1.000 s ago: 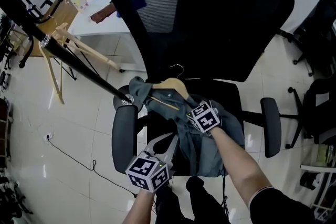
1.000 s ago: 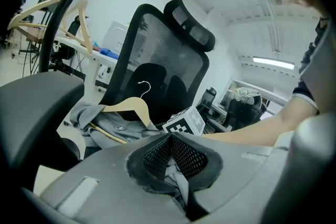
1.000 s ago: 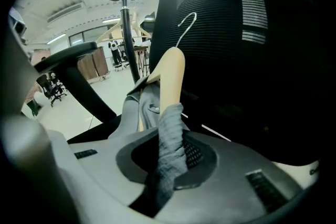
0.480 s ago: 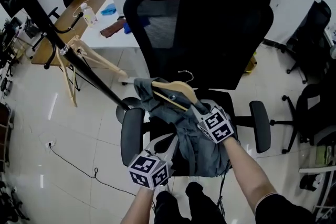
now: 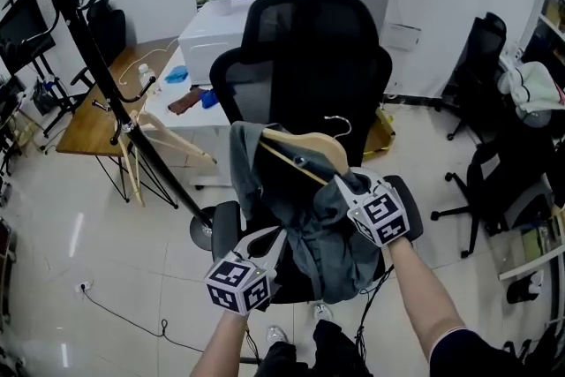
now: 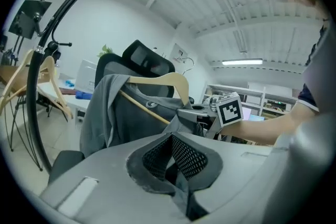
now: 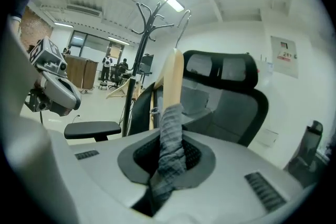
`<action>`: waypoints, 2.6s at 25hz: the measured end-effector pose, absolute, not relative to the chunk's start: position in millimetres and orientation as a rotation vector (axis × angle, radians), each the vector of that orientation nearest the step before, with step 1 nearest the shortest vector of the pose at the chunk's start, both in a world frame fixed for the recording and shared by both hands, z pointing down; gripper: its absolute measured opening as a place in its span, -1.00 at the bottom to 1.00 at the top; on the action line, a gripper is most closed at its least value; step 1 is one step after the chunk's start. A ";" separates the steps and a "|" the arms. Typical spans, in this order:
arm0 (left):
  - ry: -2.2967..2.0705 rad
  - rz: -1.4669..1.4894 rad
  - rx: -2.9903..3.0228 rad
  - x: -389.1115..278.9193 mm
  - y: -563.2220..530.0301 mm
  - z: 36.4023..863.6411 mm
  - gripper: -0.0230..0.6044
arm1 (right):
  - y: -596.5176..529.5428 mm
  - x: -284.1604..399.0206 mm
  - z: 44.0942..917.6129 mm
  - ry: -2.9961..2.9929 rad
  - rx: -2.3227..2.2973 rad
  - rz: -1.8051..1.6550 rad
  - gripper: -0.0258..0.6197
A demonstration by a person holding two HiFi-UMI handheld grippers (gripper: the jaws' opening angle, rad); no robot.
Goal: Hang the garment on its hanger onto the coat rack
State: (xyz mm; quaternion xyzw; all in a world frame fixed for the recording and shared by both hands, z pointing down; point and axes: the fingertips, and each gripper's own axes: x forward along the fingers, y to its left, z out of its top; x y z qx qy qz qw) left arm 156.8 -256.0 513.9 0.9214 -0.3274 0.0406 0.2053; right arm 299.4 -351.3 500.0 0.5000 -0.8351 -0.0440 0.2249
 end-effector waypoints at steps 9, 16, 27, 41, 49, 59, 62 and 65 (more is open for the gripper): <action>-0.783 0.112 2.781 133.6 -222.2 434.3 -0.97 | -242.1 337.1 371.7 -2.252 1.621 -0.272 -0.80; -0.840 0.047 2.852 129.1 -181.1 379.0 -0.97 | -149.4 355.4 298.5 -2.295 1.619 -0.385 -0.80; -1.051 -0.058 2.823 100.1 -69.6 347.1 -0.97 | -27.8 322.6 247.2 -2.421 1.421 -0.537 -0.80; -1.518 -0.101 2.630 -49.9 15.5 337.6 -0.97 | -6.5 168.3 264.6 -2.676 1.021 -0.523 -0.80; -1.637 -0.126 2.567 -131.2 -1.3 336.7 -0.97 | -50.6 65.9 276.0 -2.753 0.895 -0.459 -0.80; -1.593 -0.150 2.657 -237.8 -102.0 310.8 -0.97 | -144.6 -54.9 262.1 -2.751 0.935 -0.488 -0.80; -1.546 -0.144 2.707 -253.0 -131.2 300.0 -0.97 | -172.6 -79.8 251.2 -2.735 0.965 -0.512 -0.80; -1.520 -0.151 2.741 -264.2 -159.1 289.0 -0.97 | -201.7 -99.5 238.7 -2.723 0.979 -0.529 -0.80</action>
